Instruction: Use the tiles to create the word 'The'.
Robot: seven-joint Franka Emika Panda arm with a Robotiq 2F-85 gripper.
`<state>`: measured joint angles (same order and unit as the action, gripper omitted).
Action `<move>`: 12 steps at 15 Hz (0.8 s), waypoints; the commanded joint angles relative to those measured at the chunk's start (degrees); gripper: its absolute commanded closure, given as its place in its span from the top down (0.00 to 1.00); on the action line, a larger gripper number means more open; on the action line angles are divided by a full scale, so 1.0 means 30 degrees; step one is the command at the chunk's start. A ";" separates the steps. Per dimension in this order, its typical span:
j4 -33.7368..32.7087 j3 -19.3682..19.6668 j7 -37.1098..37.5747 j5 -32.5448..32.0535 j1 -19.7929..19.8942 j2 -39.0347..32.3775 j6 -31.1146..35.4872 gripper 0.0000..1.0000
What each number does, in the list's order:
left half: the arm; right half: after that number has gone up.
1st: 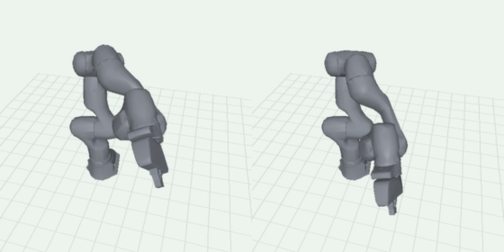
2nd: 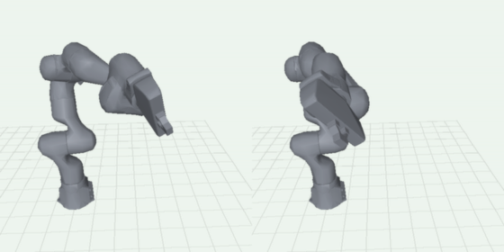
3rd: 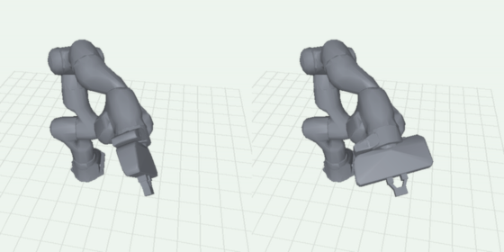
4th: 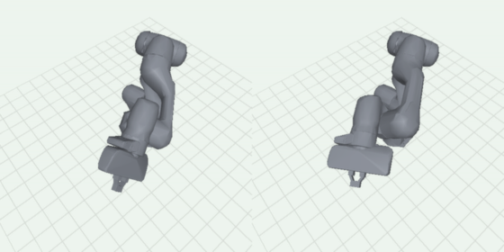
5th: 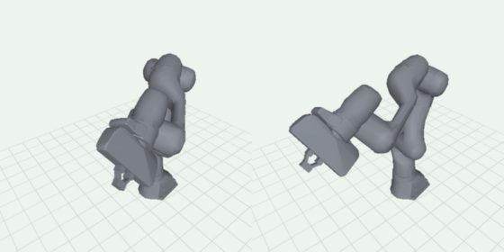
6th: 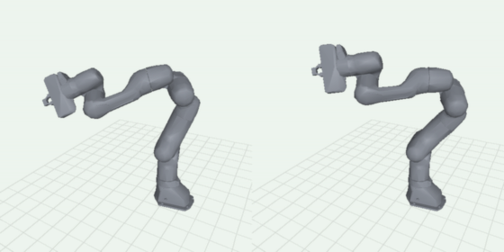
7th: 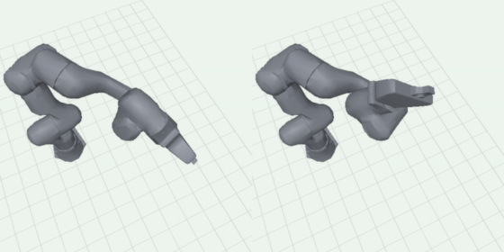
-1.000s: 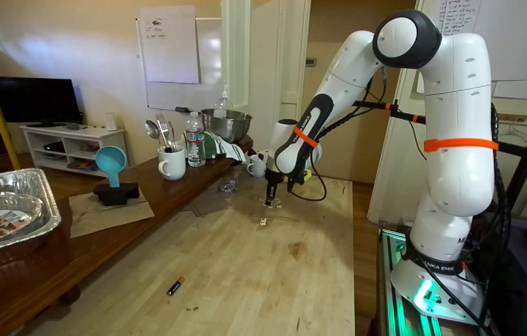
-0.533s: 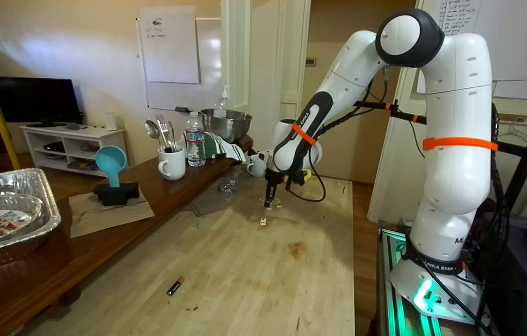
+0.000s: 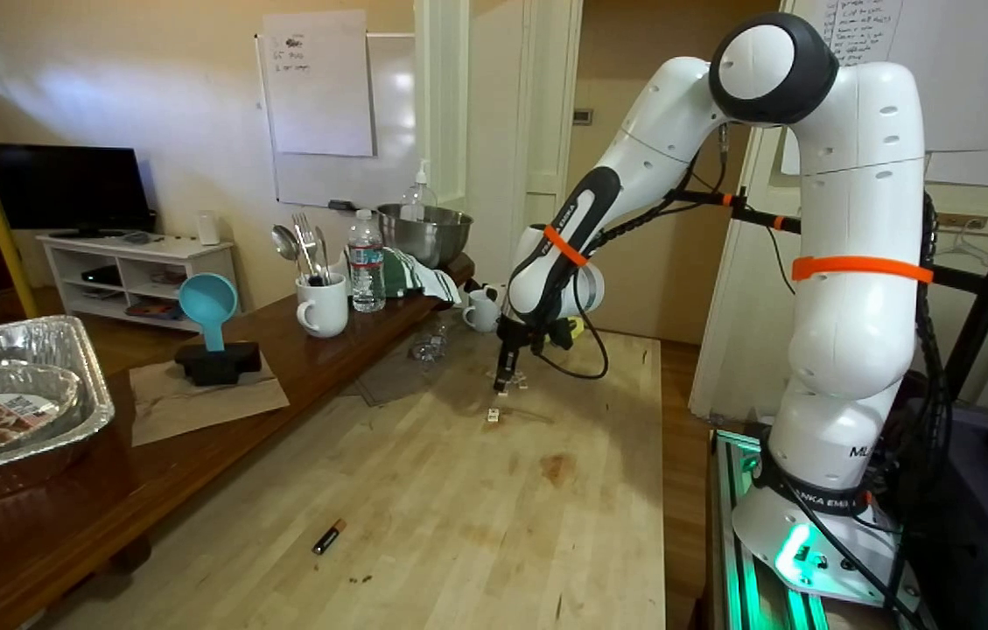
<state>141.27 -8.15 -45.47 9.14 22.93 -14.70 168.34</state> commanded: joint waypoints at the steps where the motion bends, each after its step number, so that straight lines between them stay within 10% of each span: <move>1: 0.0473 -0.0614 -0.1207 0.0884 0.0284 0.0150 -0.0038 0.00; 12: 0.0821 -0.0736 -0.1766 0.0914 -0.0139 0.0274 -0.0017 0.00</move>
<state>141.79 -9.62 -49.11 10.15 22.76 -14.42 168.34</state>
